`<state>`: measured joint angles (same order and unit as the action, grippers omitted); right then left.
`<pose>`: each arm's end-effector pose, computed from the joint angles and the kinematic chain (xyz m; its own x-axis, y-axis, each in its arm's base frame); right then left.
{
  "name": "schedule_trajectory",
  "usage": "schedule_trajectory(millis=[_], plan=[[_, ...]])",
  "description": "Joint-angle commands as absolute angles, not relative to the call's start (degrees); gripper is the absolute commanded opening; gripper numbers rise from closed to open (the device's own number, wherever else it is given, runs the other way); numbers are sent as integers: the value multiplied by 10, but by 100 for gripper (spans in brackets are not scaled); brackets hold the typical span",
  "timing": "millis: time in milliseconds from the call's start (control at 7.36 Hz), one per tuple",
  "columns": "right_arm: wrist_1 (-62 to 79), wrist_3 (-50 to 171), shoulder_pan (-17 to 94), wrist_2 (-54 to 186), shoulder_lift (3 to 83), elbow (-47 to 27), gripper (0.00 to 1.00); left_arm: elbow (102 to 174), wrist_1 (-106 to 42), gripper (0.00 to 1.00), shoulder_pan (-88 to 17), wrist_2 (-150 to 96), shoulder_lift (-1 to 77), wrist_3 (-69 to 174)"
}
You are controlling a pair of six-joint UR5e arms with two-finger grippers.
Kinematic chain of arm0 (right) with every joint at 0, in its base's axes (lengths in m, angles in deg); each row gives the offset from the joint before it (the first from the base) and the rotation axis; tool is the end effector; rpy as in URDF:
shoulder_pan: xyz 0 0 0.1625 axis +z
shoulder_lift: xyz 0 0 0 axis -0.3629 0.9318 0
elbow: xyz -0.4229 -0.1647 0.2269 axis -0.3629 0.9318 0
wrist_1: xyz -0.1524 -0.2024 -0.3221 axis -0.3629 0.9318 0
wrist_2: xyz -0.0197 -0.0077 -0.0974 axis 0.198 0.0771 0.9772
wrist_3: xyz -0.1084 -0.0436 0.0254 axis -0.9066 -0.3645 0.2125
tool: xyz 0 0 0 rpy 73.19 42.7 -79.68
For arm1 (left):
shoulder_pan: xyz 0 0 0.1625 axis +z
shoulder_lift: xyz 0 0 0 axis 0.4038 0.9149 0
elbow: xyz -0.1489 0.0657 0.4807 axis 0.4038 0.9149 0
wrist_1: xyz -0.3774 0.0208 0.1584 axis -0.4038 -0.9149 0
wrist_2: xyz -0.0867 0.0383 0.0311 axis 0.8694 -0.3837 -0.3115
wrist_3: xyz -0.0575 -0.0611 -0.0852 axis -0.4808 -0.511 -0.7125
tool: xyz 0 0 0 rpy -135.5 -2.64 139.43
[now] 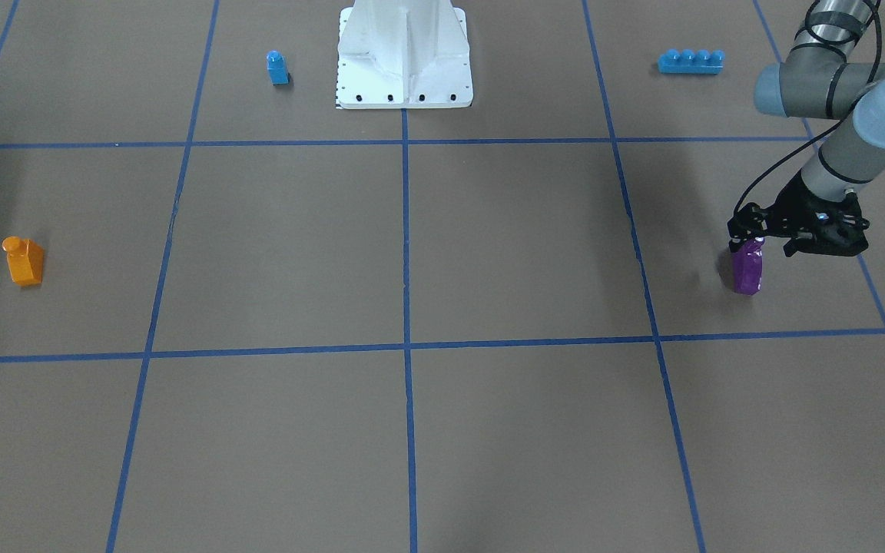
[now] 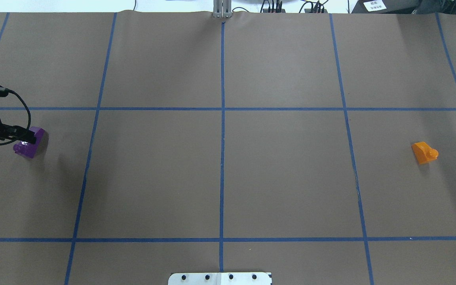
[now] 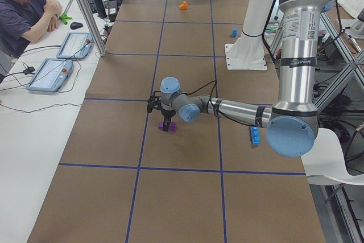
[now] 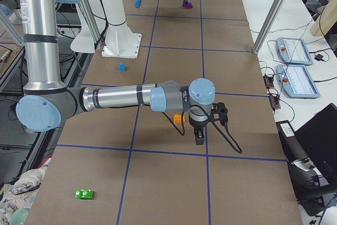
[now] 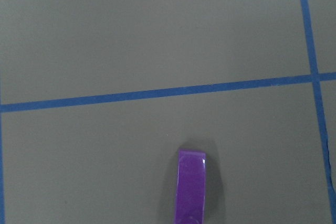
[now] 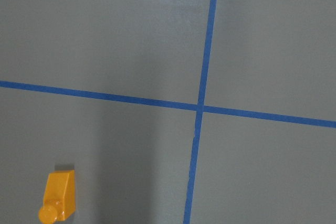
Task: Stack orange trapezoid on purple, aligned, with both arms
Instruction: 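Lower the left gripper onto the purple trapezoid and grasp it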
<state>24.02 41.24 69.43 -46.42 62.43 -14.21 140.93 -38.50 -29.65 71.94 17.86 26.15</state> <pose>0.0538 -0.4992 0.6893 0.6976 -0.1047 0.7088 0.0191 0.9916 0.1277 0.2515 -0.4615 0.6763 0.7085 0.1316 -0.6934 -0.0236 0.9863 0.1631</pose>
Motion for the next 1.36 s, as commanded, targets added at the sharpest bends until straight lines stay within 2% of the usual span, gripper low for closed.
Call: schedule_trajectory(millis=[0,272,407,679,951,1222], plan=[[241,414,694,-466,625,-142,100,1395,-387,87,-287,716,178,265],[241,414,694,-476,625,-142,100,1396,-386,5,-287,717,179,265],[241,414,694,-476,625,-142,100,1400,-384,0,-287,724,179,265],[241,413,694,-478,625,-142,100,1411,-381,0,-287,728,183,265],[240,414,694,-477,625,-144,100,1479,-308,0,-289,748,198,264],[241,414,694,-477,625,-142,100,1498,-252,0,-281,740,288,265]])
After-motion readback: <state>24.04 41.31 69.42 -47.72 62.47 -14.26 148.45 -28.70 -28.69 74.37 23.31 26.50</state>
